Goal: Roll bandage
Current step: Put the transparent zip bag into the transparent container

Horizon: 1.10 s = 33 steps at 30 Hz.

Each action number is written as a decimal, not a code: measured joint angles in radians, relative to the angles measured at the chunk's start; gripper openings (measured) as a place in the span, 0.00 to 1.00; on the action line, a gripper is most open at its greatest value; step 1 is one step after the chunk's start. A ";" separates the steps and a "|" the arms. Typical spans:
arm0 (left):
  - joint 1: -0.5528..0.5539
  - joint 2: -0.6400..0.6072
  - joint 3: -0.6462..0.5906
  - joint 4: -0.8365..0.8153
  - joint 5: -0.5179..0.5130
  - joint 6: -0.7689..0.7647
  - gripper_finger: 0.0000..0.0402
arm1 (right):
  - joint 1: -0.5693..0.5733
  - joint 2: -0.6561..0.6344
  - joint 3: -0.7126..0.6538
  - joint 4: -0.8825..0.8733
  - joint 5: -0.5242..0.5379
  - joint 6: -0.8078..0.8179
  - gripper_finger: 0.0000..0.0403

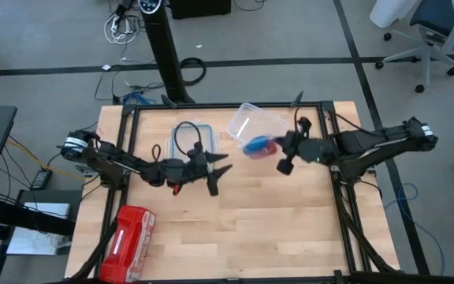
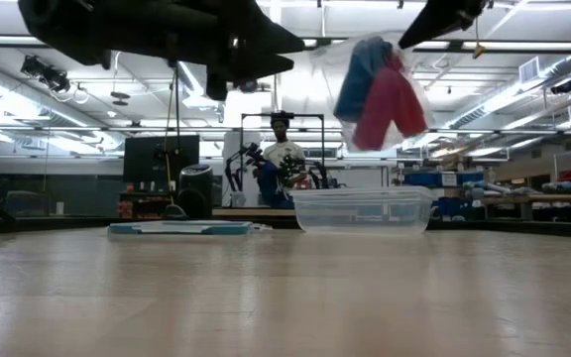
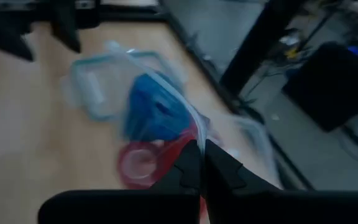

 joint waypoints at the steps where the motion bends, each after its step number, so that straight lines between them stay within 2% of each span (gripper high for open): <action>1: 0.013 0.000 0.003 0.017 0.001 0.014 0.48 | -0.028 0.000 0.000 0.021 0.000 -0.022 0.00; 5: 0.074 0.000 0.033 0.040 0.015 0.041 0.48 | -0.147 0.005 0.000 0.079 -0.020 -0.078 0.00; 9: 0.155 -0.010 0.060 0.034 0.115 0.029 0.48 | -0.266 0.041 0.000 0.129 -0.073 -0.104 0.00; 16: 0.268 -0.016 0.067 -0.045 0.312 -0.168 0.48 | -0.423 0.149 0.000 0.245 -0.144 -0.234 0.01; 19: 0.294 -0.016 0.068 -0.086 0.383 -0.206 0.48 | -0.478 0.210 0.000 0.286 -0.178 -0.301 0.01; 24: 0.307 -0.016 0.068 -0.082 0.443 -0.207 0.48 | -0.540 0.299 0.000 0.336 -0.178 -0.396 0.00; 30: 0.310 -0.017 0.068 -0.086 0.456 -0.204 0.48 | -0.592 0.377 0.000 0.461 -0.133 -0.492 0.00; 33: 0.310 -0.017 0.068 -0.092 0.459 -0.204 0.48 | -0.605 0.406 0.000 0.455 -0.195 -0.533 0.00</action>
